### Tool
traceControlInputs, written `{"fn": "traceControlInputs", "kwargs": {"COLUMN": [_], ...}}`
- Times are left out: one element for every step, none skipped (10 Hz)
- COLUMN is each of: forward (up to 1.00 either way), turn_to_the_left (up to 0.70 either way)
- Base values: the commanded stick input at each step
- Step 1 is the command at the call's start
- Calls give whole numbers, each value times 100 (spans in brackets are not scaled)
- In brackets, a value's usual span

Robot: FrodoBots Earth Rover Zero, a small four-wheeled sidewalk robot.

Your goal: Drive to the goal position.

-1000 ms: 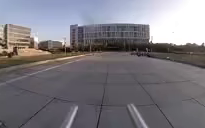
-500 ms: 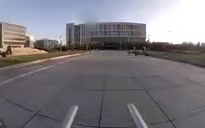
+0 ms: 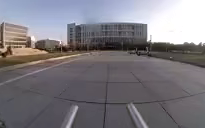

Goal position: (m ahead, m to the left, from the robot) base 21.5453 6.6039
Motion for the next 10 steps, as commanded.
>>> {"fn": "traceControlInputs", "kwargs": {"forward": [70,70,70,70,70,70,70,70,70,70], "turn_to_the_left": [0,0,0,0,-1,-12,-14,-14,-14,-14]}}
